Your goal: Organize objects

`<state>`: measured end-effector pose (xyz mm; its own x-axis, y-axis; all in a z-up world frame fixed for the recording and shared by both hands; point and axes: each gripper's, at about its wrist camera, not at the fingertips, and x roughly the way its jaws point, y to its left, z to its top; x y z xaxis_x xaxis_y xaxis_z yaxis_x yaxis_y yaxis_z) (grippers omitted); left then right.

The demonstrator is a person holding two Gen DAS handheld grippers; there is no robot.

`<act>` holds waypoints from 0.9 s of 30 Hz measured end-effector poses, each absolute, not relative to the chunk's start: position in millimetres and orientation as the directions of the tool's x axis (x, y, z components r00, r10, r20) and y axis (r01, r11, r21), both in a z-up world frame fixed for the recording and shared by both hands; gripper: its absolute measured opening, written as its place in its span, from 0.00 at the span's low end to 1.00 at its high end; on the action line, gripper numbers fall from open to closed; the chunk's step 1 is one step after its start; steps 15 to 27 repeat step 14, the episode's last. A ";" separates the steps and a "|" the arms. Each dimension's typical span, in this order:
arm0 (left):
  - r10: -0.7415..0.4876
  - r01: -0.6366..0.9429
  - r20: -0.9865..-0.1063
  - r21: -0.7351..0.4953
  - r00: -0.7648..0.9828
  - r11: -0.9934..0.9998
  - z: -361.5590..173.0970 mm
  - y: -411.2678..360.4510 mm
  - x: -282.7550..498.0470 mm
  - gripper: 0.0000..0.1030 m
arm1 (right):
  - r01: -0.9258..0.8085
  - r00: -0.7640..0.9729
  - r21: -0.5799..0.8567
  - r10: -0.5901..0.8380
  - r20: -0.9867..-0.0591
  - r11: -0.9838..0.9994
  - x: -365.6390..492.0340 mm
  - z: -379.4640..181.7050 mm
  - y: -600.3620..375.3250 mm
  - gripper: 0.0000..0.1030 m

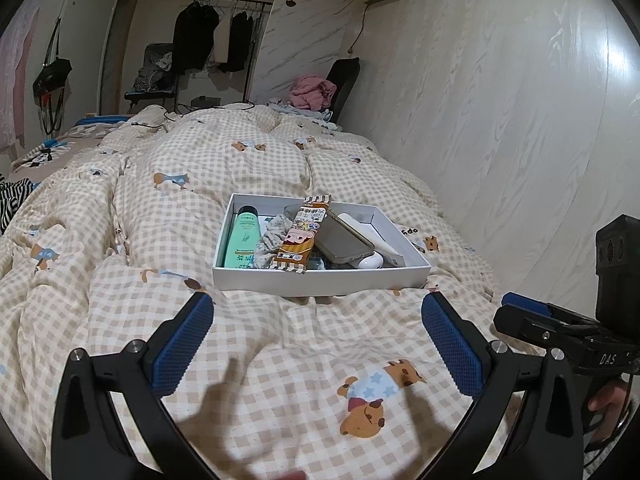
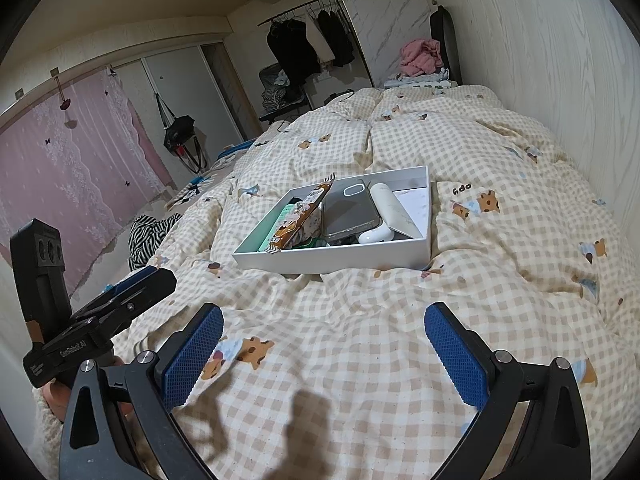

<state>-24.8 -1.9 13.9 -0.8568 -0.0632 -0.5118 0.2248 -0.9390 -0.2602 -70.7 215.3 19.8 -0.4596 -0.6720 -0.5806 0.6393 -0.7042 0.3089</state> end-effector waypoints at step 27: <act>-0.050 0.219 -0.511 -0.275 -0.858 -0.936 12.5 -4.1 -24.8 1.00 | 0.638 -0.456 0.312 -0.672 -0.583 -0.704 -68.1 17.0 212.5 1.00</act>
